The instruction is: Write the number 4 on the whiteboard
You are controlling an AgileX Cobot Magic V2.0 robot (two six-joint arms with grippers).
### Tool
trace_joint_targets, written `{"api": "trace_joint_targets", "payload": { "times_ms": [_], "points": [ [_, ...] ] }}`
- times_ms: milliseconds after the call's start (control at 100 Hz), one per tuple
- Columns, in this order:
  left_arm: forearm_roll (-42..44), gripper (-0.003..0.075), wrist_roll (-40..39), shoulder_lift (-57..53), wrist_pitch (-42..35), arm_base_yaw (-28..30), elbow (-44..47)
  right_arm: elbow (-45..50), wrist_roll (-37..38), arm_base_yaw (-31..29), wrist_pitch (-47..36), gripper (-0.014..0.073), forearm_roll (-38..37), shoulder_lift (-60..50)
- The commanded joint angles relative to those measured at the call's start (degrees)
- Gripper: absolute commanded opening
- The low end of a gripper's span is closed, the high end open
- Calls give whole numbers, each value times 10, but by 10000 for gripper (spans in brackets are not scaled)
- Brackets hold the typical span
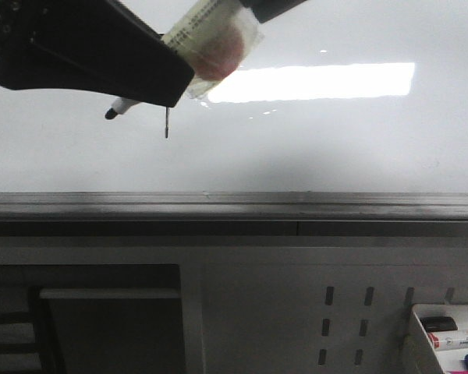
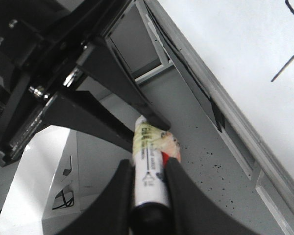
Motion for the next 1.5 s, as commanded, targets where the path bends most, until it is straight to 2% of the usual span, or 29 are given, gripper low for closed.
{"api": "trace_joint_targets", "payload": {
  "times_ms": [0,80,150,390,480,610,800,870,1060,1190,1490],
  "points": [
    [-31,-20,-15,-8,-32,0,-20,-18,0,-2,7,-43,25,-14],
    [-31,-20,-15,-8,-32,0,-20,-18,0,-2,14,-18,25,-14],
    [-31,-20,-18,-8,-32,0,-20,-18,0,-2,14,45,25,-14],
    [-31,-20,-44,-9,-50,1,-20,-39,8,-5,1,383,25,-16],
    [-32,-20,-55,-17,-69,1,-19,-54,21,-23,0,452,24,-16],
    [-51,-20,-84,-49,-142,1,5,-64,29,-71,25,453,23,-17],
    [-183,-20,-94,-113,-348,1,64,-64,45,-148,80,453,23,-18],
    [-217,-20,-94,-121,-409,1,74,-64,48,-158,82,453,23,-20],
    [-210,-20,-95,-86,-485,3,66,-64,49,-160,78,453,37,-22],
    [-203,-20,-125,-29,-492,27,42,-64,49,-160,85,452,37,-22],
    [-209,-20,-127,72,-430,78,-25,-64,49,-160,106,452,37,-23]
  ]
}}
